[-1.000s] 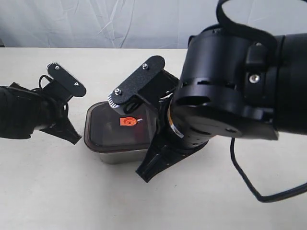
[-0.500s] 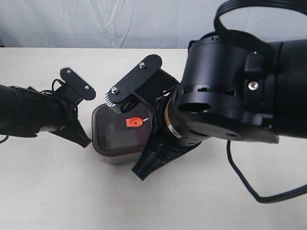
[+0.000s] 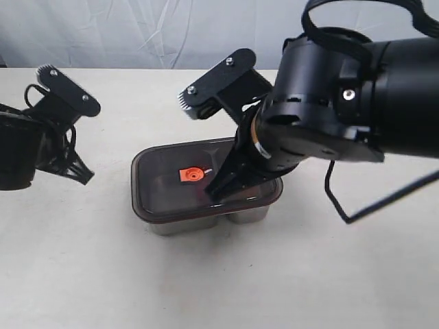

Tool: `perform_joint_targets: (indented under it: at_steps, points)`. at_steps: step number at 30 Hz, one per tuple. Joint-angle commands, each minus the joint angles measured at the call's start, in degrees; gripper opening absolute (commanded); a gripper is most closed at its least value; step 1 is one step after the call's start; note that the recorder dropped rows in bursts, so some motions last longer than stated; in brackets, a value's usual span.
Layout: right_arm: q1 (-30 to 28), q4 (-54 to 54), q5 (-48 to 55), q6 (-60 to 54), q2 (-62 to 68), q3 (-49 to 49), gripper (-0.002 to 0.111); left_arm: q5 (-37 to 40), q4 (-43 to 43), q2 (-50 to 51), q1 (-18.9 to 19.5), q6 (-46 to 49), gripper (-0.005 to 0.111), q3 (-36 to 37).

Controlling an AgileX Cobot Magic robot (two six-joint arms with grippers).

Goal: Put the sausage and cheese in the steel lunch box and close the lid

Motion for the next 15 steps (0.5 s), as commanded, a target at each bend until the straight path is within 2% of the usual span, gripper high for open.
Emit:
perform_joint_targets:
  at_steps: [1, 4, 6, 10, 15]
  points:
    - [-7.61, 3.0, -6.14, -2.79, 3.29, 0.19, -0.001, 5.23, 0.32, -8.91, -1.18, -0.89, 0.0, 0.14]
    - [-11.14, 10.41, -9.7, -10.22, 6.0, 0.19, -0.001, 21.36, 0.32, -13.59, -3.47, -0.66, 0.0, 0.14]
    - [-12.38, 13.75, -11.26, -13.44, 7.84, 0.19, -0.001, 30.5, 0.32, -13.47, -3.58, -0.24, 0.0, 0.14]
    - [-12.63, 15.03, -11.85, -14.42, 10.31, 0.19, -0.001, 30.51, 0.32, -8.26, -3.58, -0.81, 0.0, 0.59]
    - [-12.63, 15.73, -12.94, -14.52, 10.79, 0.19, -0.001, 35.68, 0.32, -2.1, -3.58, -0.3, 0.0, 1.98]
